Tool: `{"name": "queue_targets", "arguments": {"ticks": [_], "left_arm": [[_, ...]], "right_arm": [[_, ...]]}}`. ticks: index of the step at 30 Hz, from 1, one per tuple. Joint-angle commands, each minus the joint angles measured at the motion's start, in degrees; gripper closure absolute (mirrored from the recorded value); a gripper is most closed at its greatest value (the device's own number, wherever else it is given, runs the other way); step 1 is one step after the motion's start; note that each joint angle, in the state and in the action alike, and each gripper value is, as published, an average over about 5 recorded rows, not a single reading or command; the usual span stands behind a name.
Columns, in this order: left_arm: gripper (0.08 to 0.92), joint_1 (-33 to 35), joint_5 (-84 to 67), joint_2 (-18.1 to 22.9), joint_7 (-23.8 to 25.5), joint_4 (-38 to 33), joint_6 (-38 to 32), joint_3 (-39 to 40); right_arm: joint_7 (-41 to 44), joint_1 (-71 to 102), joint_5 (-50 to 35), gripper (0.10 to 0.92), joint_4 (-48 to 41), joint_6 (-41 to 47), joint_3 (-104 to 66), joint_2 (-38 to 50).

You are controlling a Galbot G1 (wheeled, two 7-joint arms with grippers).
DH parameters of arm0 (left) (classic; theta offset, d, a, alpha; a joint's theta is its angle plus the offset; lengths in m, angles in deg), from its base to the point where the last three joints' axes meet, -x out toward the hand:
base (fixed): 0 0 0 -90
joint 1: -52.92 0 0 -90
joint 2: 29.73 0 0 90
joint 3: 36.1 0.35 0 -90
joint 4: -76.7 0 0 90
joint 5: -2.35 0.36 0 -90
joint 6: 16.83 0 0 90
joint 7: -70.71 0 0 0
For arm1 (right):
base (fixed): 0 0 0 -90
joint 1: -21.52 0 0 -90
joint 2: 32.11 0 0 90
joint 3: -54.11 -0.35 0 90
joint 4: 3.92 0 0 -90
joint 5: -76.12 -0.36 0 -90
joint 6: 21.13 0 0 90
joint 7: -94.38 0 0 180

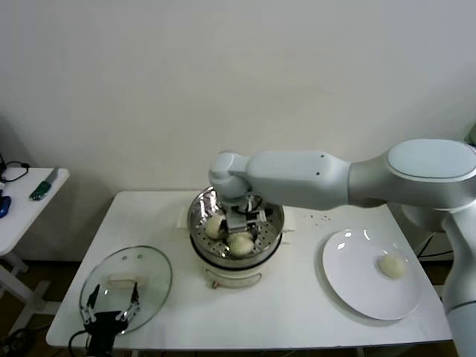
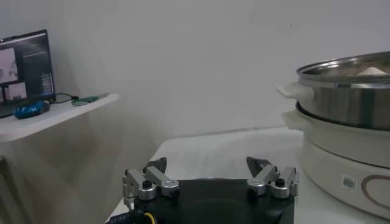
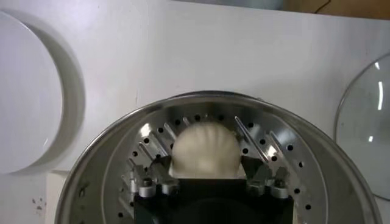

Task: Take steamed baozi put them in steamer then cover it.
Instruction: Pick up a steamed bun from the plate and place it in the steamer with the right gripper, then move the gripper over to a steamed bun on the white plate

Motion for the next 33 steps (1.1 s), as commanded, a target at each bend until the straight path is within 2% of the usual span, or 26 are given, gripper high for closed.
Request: {"name": "queue_targets", "arguments": {"ticks": [1,8,12,15,19,27,33], "left_arm": [[0.177,-0.19,0.01,-0.11,0.00,0.06,0.17,-0.04],[0.177,-0.40,0.63,-0.23,0.02,-0.06,0.29,0.38],[0.177,-0.39,0.78,-0.27,0.04,-0.13,0.29,0.71],[0.177,-0.48,0.97,-0.32,0.05,-0.13,0.33,1.01],[0.177,-1.30,1.35,-0.44,0.05,0.07,0.65,1.17],[0.177,-5.27,5.18,0.32,-0.30,0.81,1.16,3.17],[0.177,-4.77,4.94,0.20,-0.32,0.16,1.35,3.43]], "right_arm": [[0.34,0.76,1.17,0.216,-0.26,-0.31,-1.08,-0.37],[0.21,-3.79,0.57,0.203,-0.78,-0.37,-3.83,3.42],[-0.66,-9.47,-4.47,0.202,-0.72,2.75,-2.28,8.95],[-7.06,-14.82,-11.34,0.203,-0.02,9.54,3.54,15.04],[-18.00,-21.40,-21.45,0.203,5.48,27.01,14.60,23.14],[-14.31,-23.61,-34.25,0.203,11.20,49.02,21.01,38.09],[-11.59,-17.05,-29.38,0.203,7.15,48.58,19.26,46.75]]}}
